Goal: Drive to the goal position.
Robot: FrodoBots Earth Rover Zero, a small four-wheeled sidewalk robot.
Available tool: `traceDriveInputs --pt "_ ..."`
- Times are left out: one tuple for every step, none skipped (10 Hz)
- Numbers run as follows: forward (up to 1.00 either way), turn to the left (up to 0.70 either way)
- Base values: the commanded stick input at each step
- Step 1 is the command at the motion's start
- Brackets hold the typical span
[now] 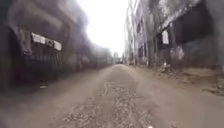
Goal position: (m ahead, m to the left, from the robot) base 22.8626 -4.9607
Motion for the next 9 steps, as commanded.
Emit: traceDriveInputs --pt "1.00 0.01" --pt "1.00 0.01" --pt "1.00 0.01" --pt "1.00 0.01" --pt "1.00 0.01" --pt "1.00 0.01" --pt "1.00 0.01" --pt "1.00 0.01" --pt "1.00 0.01"
